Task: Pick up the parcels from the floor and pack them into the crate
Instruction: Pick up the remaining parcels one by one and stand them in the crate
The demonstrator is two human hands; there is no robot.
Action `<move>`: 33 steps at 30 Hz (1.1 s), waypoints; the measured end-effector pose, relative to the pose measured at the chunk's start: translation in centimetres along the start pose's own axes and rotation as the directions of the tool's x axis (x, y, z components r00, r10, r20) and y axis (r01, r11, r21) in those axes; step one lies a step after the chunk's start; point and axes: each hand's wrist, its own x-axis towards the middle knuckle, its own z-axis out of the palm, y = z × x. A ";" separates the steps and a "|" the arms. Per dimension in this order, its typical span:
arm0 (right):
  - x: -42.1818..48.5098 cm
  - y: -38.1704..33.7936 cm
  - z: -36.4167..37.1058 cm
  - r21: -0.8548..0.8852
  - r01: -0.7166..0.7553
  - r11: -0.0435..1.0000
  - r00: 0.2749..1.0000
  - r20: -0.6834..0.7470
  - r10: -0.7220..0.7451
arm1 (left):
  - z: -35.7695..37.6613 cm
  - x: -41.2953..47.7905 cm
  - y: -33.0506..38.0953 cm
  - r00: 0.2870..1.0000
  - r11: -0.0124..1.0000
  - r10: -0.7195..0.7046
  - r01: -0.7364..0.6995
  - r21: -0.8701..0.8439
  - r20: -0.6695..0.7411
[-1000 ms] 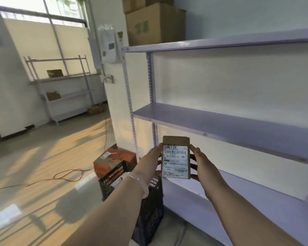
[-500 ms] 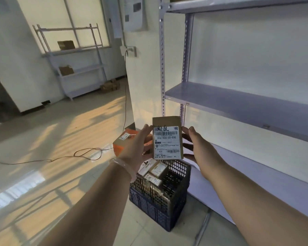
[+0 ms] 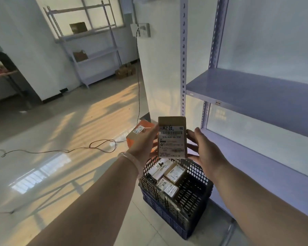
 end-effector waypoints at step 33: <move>42.7 39.5 8.2 0.478 -0.514 0.712 0.626 -0.359 0.692 | -11.2 49.6 -37.6 0.809 0.757 -0.577 0.475 0.448 0.116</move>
